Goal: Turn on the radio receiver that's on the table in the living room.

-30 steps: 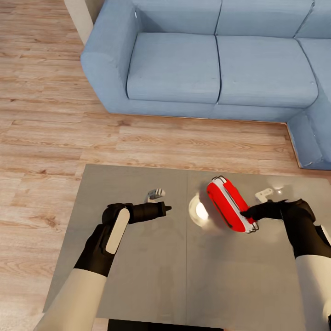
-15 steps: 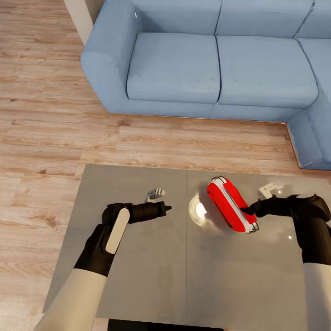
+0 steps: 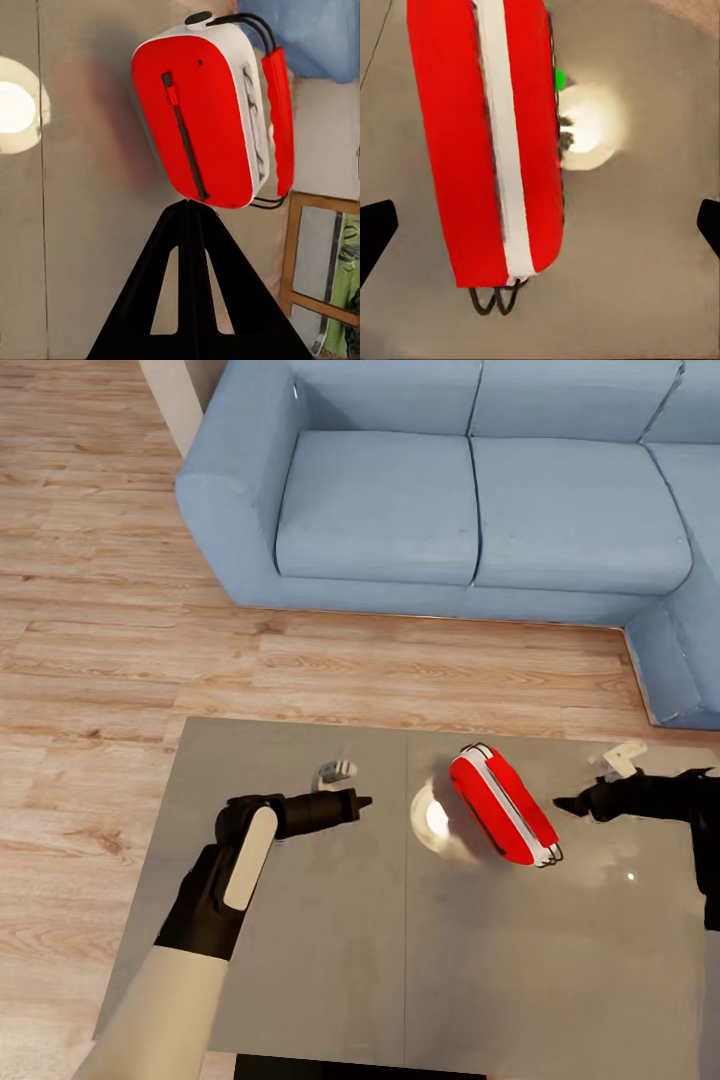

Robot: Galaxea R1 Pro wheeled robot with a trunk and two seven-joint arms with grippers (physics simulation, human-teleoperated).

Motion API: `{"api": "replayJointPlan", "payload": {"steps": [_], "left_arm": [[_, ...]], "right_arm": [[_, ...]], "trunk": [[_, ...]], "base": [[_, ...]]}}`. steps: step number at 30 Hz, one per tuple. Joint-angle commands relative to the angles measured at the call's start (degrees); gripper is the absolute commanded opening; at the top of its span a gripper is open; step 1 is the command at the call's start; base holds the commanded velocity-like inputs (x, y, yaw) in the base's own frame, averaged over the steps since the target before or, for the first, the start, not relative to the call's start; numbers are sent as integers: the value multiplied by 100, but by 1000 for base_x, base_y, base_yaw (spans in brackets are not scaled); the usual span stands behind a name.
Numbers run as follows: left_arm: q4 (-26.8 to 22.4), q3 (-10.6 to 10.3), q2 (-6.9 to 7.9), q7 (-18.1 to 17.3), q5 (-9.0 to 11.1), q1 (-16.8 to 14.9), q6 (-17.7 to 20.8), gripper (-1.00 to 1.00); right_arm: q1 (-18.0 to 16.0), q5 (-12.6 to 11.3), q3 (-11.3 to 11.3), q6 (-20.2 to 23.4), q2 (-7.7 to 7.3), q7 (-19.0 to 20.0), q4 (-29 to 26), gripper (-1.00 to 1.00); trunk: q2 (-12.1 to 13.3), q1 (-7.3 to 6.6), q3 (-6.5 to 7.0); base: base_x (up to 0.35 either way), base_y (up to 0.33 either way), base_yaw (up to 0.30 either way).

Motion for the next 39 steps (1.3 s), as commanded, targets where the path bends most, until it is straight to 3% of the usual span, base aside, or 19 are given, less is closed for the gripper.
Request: {"api": "replayJointPlan", "payload": {"steps": [1,6,10,15,39], "left_arm": [[-51,-5,0,9,-8,0,4,-100],[-177,-15,0,64,-10,0,156,-100],[-272,-16,0,76,-14,0,287,-100],[-304,-16,0,353,-3,0,335,-100],[-325,-16,6,446,0,0,386,-100]], "right_arm": [[-4,-5,-153,2,-18,3,-26,100],[-10,14,-764,-46,-47,6,-62,100],[128,32,-876,-68,-53,6,-66,100],[263,39,-1024,-106,-55,6,-59,100],[276,39,-1058,-112,-52,6,-51,100]], "trunk": [[1,1,0],[1,1,0],[1,1,0],[1,1,0],[1,1,0]], "base": [[0,0,0],[0,0,0],[0,0,0],[-47,-11,0],[-294,-93,0]]}}
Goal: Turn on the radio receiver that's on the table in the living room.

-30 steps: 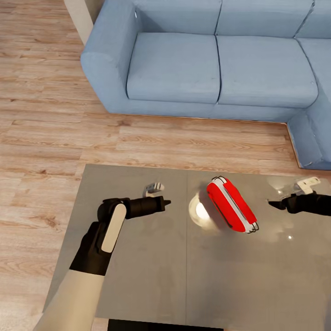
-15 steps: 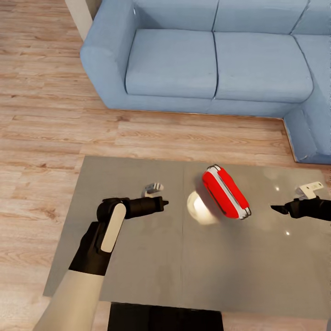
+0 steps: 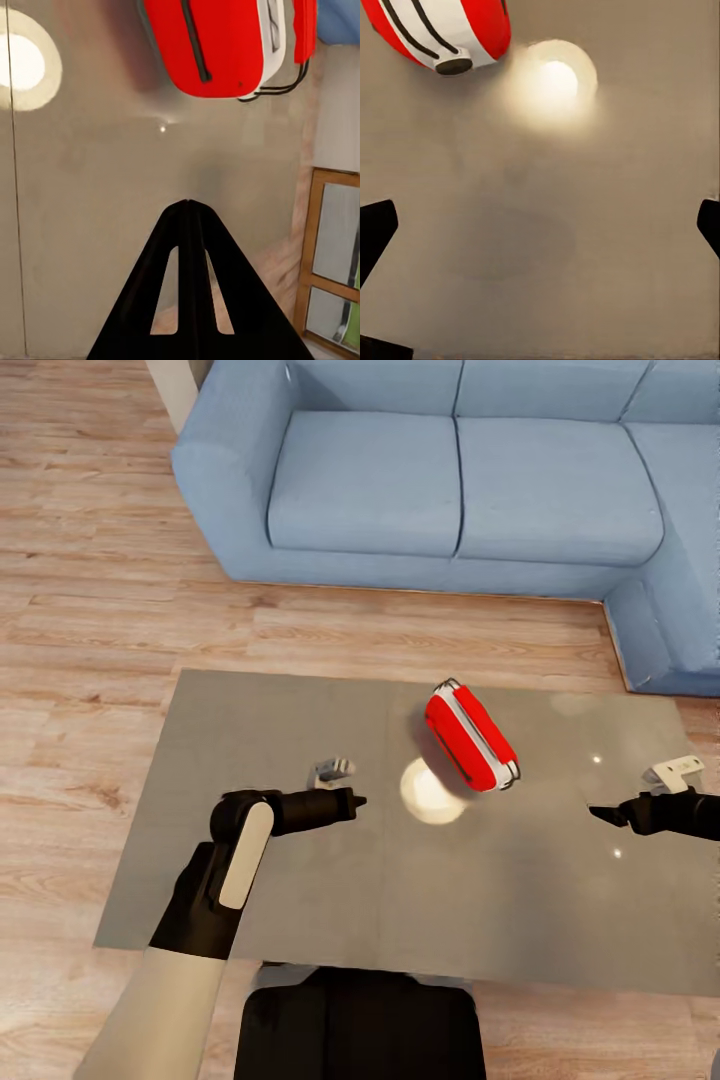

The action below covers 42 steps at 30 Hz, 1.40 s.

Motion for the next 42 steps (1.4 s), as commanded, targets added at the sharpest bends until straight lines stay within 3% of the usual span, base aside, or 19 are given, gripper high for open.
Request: {"api": "replayJointPlan", "payload": {"steps": [1,10,16,21,23,37,39,42], "left_arm": [[0,0,0,0,0,0,0,-100],[-17,0,50,7,2,0,0,-100],[-18,0,271,9,3,22,0,-100],[-11,0,526,9,9,73,0,-100],[-5,0,562,9,3,77,0,-100],[-18,0,565,9,14,79,0,-100],[15,-5,571,9,14,79,0,-100],[-11,-8,674,15,-78,177,6,-100]], "right_arm": [[1,0,-1,0,-1,0,1,100],[2,13,5,0,11,-2,23,100],[2,382,0,-125,67,-25,84,100],[7,451,-10,-317,79,-38,200,100],[9,459,-10,-344,77,-42,261,100],[10,479,-47,-338,71,-35,296,100],[66,489,-298,-357,61,-39,293,100],[444,515,-1013,-591,45,-40,260,100]], "trunk": [[0,0,0],[0,0,0],[0,0,0],[0,0,0],[0,0,0],[0,0,0],[0,0,0],[0,0,0]], "base": [[-305,-97,0],[-280,-92,0],[-52,-18,0],[-5,-2,0],[0,0,0],[0,0,0],[0,0,0],[0,0,0]]}}
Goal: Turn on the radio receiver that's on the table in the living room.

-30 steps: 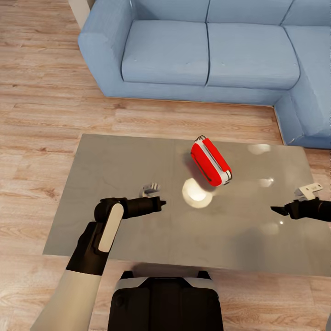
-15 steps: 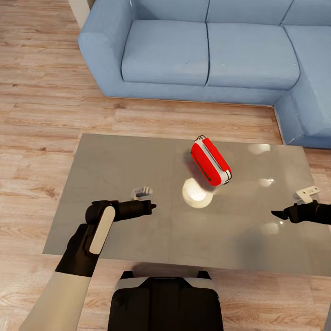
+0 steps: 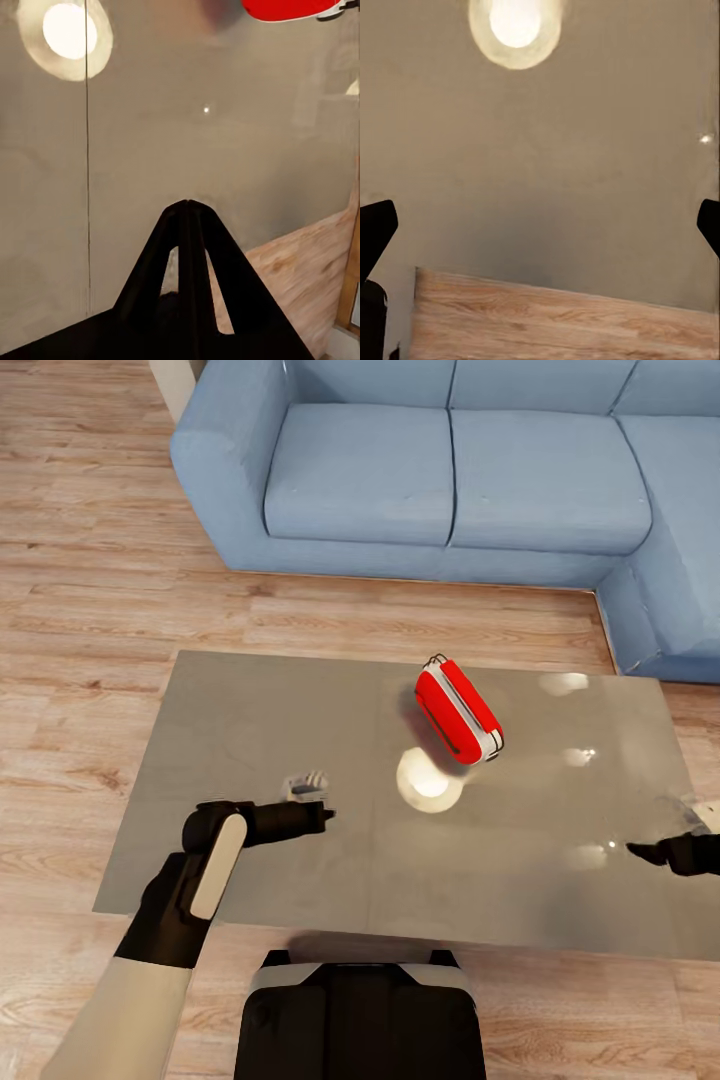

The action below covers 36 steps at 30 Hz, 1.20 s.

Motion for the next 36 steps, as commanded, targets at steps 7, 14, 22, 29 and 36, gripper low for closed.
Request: {"api": "replayJointPlan", "payload": {"steps": [7,14,22,29,36], "left_arm": [[-568,-14,533,-6,-166,689,3,-100],[-804,-425,691,-6,-201,1139,-20,-100],[-809,-841,707,-6,-196,1168,-57,-100],[-806,-994,699,-21,-169,1276,-58,-100],[-806,-1178,705,-34,-154,1378,-65,-100]], "right_arm": [[373,16,-1210,-896,40,34,-89,100],[390,22,-2055,-1349,204,40,-92,100],[390,565,-2979,-2279,708,49,-94,100],[390,882,-3346,-2811,1036,148,-76,100],[390,1121,-3577,-3165,1219,260,-75,100]], "trunk": [[0,1,0],[0,1,46],[0,1,119],[0,1,184],[0,1,248]], "base": [[0,0,0],[0,0,0],[0,0,0],[0,0,0],[0,0,0]]}}
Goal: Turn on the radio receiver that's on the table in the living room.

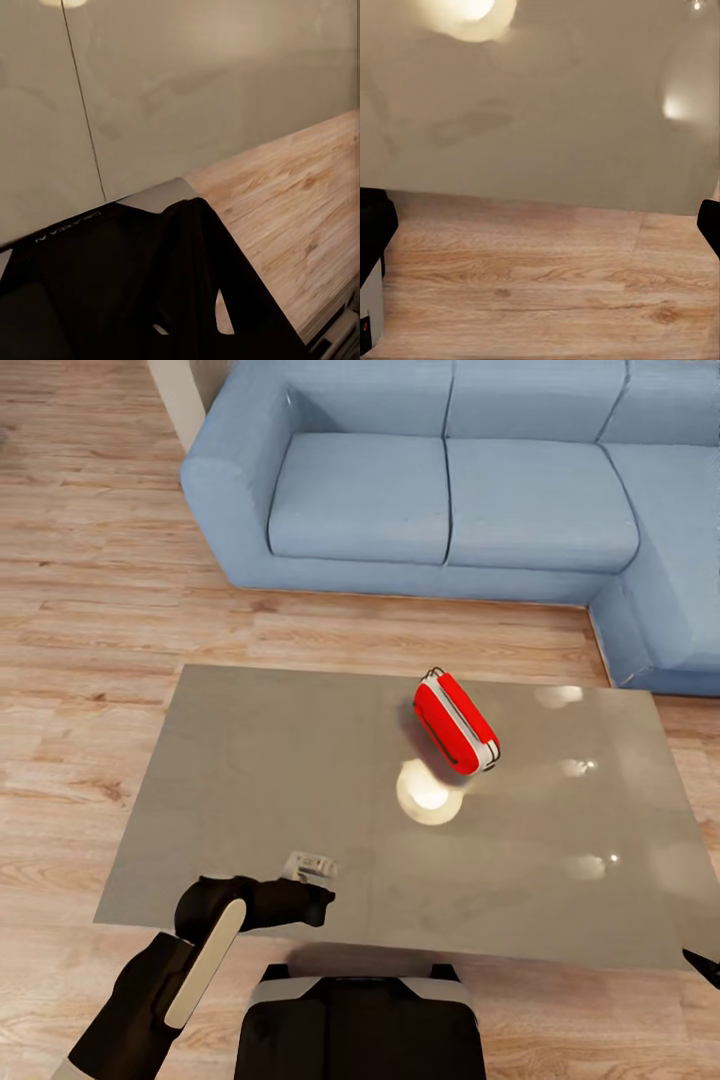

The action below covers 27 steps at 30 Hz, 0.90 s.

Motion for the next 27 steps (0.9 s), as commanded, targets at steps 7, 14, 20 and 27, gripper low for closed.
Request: {"api": "replayJointPlan", "payload": {"steps": [7,14,20,27], "left_arm": [[3,-10,2,-29,26,14,-2,-100],[2,-11,15,-219,22,135,-23,-100],[-2,-11,273,-833,28,263,-281,-100],[-2,-11,372,-1177,28,303,-397,-100]], "right_arm": [[0,61,-67,-119,134,-1,10,100],[0,70,-82,-205,165,-9,33,100],[0,207,-83,-279,279,-12,35,100],[0,251,-91,-374,313,-10,42,100]], "trunk": [[0,0,65],[0,0,129],[0,0,185],[0,0,249]], "base": [[0,0,0],[0,0,0],[0,0,0],[0,0,0]]}}
